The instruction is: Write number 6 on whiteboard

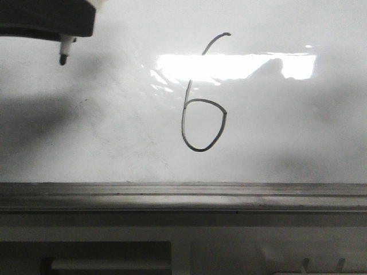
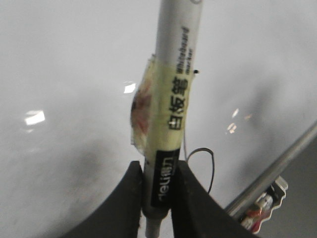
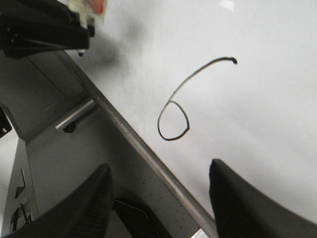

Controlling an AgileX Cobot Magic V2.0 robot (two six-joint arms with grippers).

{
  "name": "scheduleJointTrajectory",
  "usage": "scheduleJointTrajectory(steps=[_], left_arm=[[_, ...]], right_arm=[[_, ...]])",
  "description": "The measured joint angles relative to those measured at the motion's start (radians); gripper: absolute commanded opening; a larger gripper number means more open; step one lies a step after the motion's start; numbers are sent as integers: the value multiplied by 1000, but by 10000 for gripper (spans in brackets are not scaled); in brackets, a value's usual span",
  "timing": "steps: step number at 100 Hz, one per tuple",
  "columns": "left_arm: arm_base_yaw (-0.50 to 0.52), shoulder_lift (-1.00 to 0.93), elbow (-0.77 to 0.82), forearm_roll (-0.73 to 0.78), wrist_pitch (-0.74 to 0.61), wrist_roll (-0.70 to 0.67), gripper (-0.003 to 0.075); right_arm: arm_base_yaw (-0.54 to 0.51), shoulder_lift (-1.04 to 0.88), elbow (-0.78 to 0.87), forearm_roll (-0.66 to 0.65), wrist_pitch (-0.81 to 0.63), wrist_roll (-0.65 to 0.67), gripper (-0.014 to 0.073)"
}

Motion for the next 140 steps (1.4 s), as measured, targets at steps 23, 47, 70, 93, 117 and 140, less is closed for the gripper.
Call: scheduleJointTrajectory(steps=[23,47,70,93,117,140], left_arm=[[0,4,33,-197,-87,-8,-20],[3,111,22,-214,-72,-8,-20],[3,164,2,-215,-51,-8,-20],[6,171,0,-215,-40,-8,-20],[6,171,0,-213,-40,-8,38],[6,173,-1,-195,-32,-8,401]], right_arm=[[-6,-85,114,5,-29,0,384],[-6,-91,127,9,-40,2,384],[-6,-91,127,9,-42,2,384],[-6,-91,127,9,-42,2,384],[-6,-91,127,11,-46,2,384],[-6,-91,127,11,-46,2,384]])
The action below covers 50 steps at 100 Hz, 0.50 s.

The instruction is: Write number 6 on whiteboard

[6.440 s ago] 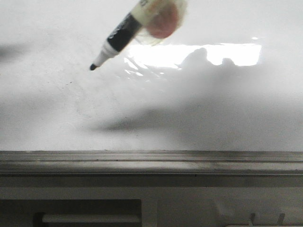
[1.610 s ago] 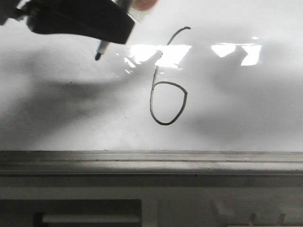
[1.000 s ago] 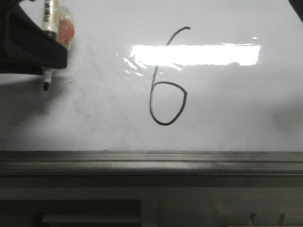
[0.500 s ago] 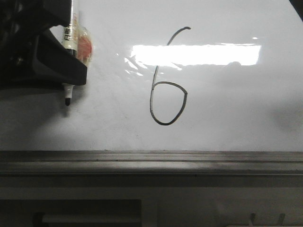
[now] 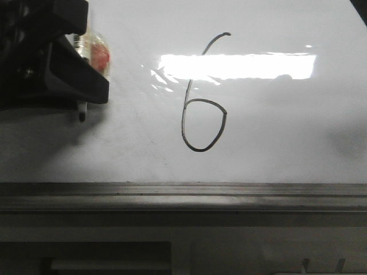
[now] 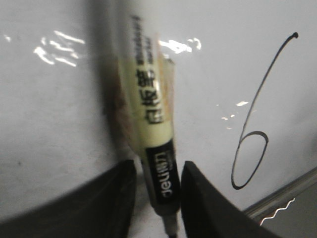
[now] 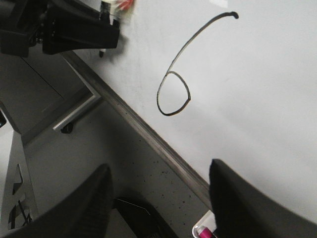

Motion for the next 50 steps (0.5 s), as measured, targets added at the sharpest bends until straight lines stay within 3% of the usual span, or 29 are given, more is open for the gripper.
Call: scheduleJointTrajectory(steps=[6,13,50], left_arm=[[0,-2,-2,4,16,0,489],[0,-13,-2,15,24,0,529],[2,-250,11,167,-29,0,491]], right_arm=[[0,0,0,0,0,0,384],[0,0,0,0,0,0,384],[0,-26,0,-16,27,0,382]])
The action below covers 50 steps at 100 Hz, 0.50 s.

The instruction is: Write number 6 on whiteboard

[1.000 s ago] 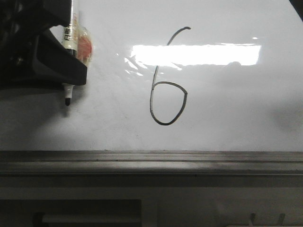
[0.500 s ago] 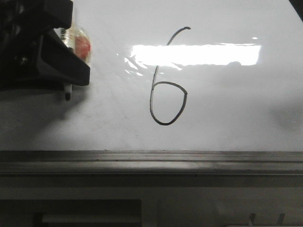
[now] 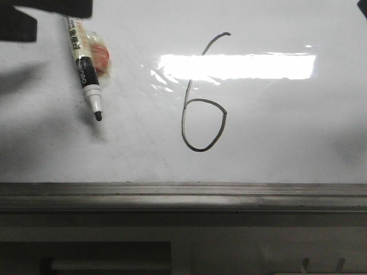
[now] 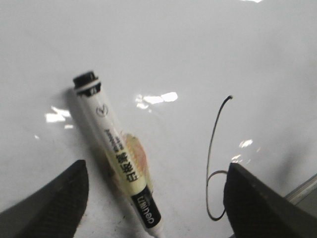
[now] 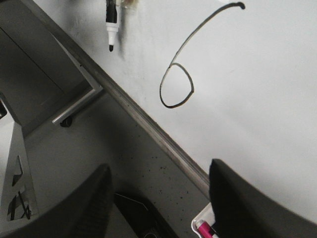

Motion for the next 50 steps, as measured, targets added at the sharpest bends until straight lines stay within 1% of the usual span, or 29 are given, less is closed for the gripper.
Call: scheduleJointTrajectory(steps=[3,8,14,21,24,26,30,36,50], left_arm=[[0,-28,4,16,0,0,473],[0,-78,12,40,0,0,443],[0,-142,26,73,0,0,388],[0,-212,45,108,2,0,286],[0,-240,54,125,2,0,223],[0,-260,62,131,2,0,182],[0,-297,78,147,4,0,111],[0,-345,102,169,6,0,-21],[0,-450,171,217,14,4,-20]], right_arm=[[0,-11,0,0,-2,0,372],[0,-33,0,0,-10,0,330],[0,-67,0,0,-25,0,236],[0,-109,0,0,-50,0,100],[0,-129,3,0,-67,0,43],[-2,-143,6,0,-80,0,-12],[-2,-173,18,0,-101,0,-74],[-2,-215,40,2,-145,0,-62],[-2,-339,133,4,-248,-4,-65]])
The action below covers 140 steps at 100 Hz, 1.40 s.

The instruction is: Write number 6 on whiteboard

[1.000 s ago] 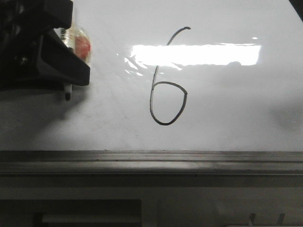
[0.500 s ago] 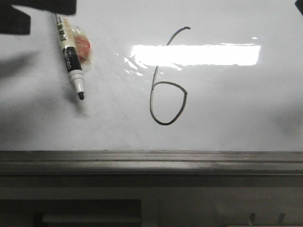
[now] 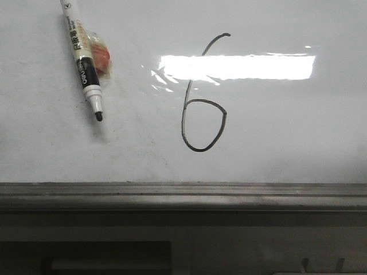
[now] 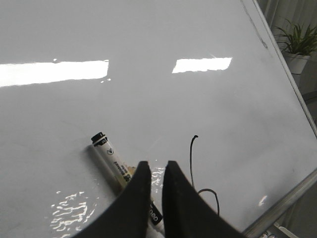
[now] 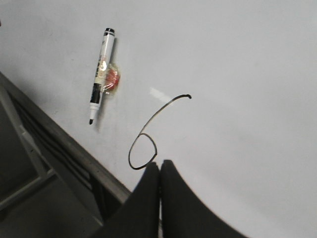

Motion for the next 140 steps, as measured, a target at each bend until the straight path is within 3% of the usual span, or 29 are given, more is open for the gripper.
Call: scheduleJointTrajectory(steps=[25,42,61,140], left_arm=[[0,-194,142,44,22,6,-20],[0,-331,202,45,26,14,-20],[0,-405,215,45,-4,15,-20],[0,-406,217,26,-40,16,-20]], right_arm=[[0,-318,219,4,-151,-10,-65],[0,-462,336,8,-172,-14,-65],[0,-473,376,19,-204,-14,-65],[0,-473,378,23,-217,-14,-65]])
